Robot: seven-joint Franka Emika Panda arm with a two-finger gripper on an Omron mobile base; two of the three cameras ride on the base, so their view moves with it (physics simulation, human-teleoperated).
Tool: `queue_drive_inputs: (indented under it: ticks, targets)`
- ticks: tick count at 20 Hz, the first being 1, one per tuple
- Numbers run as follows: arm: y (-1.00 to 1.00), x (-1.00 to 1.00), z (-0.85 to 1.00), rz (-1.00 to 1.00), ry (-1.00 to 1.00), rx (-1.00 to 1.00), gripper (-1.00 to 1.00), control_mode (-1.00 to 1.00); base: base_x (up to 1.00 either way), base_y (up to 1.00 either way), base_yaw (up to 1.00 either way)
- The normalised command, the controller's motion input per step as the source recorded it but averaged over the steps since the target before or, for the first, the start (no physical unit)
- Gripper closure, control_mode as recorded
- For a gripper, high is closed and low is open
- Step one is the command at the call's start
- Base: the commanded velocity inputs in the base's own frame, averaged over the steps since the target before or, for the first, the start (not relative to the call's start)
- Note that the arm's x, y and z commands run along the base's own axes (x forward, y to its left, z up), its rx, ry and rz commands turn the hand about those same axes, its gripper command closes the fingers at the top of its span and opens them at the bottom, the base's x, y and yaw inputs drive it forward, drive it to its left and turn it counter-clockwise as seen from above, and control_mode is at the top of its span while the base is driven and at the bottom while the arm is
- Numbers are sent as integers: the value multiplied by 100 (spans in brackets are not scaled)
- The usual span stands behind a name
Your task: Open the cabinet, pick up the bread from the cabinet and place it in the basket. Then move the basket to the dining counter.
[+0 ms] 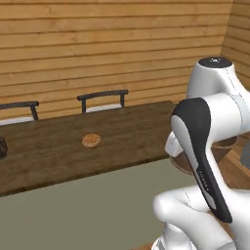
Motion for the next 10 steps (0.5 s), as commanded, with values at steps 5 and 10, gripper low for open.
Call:
queue_drive_inputs:
  ticks: [5,10]
  targets:
    - [0,0,0,0,0,0,100,100,24,42,-15]
    - [0,0,0,0,0,0,100,100,44,28,-2]
